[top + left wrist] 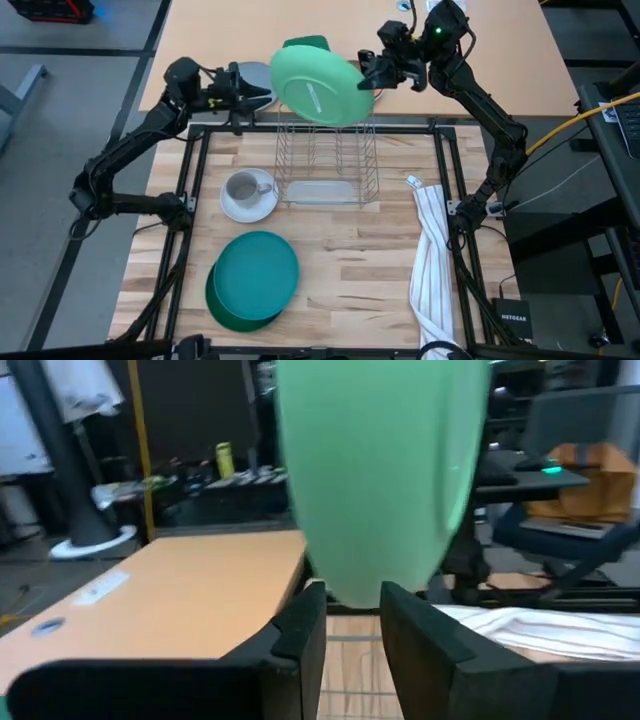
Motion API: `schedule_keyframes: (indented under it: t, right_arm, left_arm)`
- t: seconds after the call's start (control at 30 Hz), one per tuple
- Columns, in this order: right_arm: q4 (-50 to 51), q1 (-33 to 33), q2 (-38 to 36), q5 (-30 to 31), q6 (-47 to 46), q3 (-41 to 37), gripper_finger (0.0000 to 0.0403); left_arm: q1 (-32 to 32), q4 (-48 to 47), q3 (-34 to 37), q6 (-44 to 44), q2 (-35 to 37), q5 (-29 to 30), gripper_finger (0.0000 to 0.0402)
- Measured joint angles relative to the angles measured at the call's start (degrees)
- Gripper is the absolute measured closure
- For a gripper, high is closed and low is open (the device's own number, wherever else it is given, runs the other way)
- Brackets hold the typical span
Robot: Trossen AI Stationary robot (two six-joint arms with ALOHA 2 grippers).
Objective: Sort dishes
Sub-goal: Put the light green plate into the dish rack
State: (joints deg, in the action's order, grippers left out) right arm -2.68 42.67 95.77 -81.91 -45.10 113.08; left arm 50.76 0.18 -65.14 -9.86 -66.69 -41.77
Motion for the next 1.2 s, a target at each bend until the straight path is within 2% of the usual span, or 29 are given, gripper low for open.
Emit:
schedule_keyframes:
  t: [0.1,0.27,0.43,0.77,0.93,1.2]
  right_arm:
    - [1.14,-1.29,0.0,-1.39,2.04,0.0,0.0393]
    - [2.55,-3.92,0.0,-3.33,4.07,0.0,0.0392]
    - [2.83,-4.87,-0.04,-4.73,5.0,0.0,0.0393]
    - [2.94,-4.93,-0.04,-5.3,5.04,0.0,0.0392]
    - [2.95,-4.89,-0.04,-5.68,5.52,0.0,0.0391]
    - [8.5,-4.91,-0.04,-5.56,12.45,0.0,0.039]
  left_arm:
    - [-0.02,1.38,0.0,-0.9,-0.03,-3.23,0.0314]
    - [-0.02,2.43,-0.01,-0.5,-0.03,-5.34,0.0314]
    - [-0.2,2.3,0.0,-1.52,-0.05,-15.51,0.0314]
    - [-0.46,2.3,0.0,-4.01,-0.08,-27.86,0.0314]
    - [-0.51,2.31,0.0,-4.26,-0.1,-28.8,0.0314]
    - [-4.46,2.46,0.0,-7.63,-0.1,-28.7,0.0314]
